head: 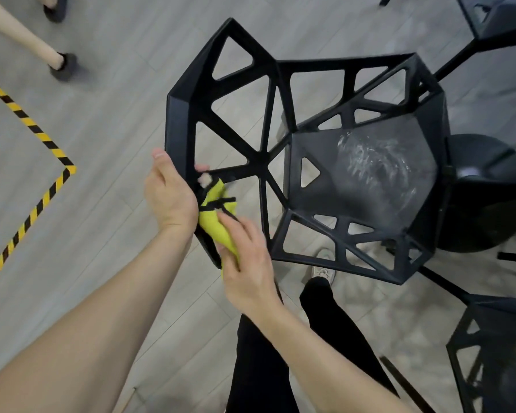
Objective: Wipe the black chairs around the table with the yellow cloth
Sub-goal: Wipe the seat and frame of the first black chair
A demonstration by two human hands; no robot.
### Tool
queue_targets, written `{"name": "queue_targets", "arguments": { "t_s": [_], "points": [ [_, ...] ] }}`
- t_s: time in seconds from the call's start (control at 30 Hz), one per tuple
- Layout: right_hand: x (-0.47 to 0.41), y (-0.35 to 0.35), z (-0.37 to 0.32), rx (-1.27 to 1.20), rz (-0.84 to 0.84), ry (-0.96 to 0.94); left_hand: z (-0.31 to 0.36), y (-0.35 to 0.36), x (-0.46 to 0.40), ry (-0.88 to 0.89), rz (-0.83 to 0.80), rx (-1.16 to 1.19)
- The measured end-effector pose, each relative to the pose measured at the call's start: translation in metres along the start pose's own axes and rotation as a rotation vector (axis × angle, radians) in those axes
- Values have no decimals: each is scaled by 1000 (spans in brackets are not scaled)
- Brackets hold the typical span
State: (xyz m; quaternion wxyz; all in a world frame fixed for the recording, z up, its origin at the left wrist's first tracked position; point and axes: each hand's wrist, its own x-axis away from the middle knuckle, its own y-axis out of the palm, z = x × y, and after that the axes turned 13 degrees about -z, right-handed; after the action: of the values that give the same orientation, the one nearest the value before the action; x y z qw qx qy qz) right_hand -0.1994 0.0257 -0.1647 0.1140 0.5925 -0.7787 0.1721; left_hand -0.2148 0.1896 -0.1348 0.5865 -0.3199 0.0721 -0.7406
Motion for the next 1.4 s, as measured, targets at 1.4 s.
{"name": "queue_targets", "arguments": {
  "t_s": [1.4],
  "points": [
    [-275,-136,37,-178,465,89,-7,-6,3,47,-24,-79]
  ]
}}
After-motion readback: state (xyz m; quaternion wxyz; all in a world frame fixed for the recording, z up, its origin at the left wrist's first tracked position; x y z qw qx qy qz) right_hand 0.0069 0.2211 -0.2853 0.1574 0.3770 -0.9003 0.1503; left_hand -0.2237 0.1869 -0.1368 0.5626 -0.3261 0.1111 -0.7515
